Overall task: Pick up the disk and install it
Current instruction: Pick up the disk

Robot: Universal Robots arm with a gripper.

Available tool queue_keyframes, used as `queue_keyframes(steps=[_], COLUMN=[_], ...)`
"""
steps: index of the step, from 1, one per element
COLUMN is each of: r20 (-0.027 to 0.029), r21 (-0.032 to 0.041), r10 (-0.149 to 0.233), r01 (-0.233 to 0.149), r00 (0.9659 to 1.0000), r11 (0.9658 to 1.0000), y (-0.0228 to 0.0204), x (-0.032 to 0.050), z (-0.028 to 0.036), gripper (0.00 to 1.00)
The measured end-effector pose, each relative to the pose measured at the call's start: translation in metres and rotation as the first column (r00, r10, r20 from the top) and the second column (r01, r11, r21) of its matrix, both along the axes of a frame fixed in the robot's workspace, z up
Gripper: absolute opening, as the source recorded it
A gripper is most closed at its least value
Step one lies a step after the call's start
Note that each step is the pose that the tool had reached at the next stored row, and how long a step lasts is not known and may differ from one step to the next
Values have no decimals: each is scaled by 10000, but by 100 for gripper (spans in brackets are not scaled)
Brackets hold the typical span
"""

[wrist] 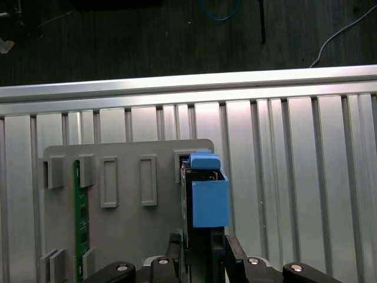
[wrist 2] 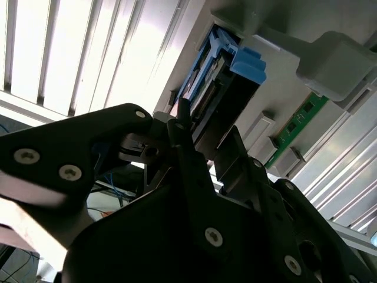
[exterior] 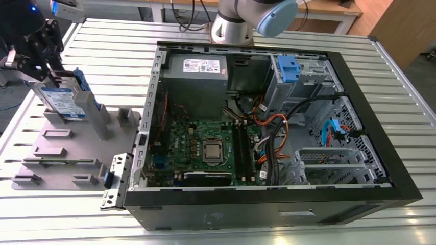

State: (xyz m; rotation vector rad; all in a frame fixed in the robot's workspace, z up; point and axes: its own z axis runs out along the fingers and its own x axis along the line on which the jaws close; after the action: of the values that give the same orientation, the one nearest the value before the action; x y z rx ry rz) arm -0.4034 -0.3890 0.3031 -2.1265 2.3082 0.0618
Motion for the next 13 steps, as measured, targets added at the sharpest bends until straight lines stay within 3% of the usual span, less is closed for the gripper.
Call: queue_keyframes(steps=[13], r20=[0], r21=[0], r10=[0], r01=[0], r00=[10000], r11=[10000], y=[-19], x=[1], z=[0], gripper=[42])
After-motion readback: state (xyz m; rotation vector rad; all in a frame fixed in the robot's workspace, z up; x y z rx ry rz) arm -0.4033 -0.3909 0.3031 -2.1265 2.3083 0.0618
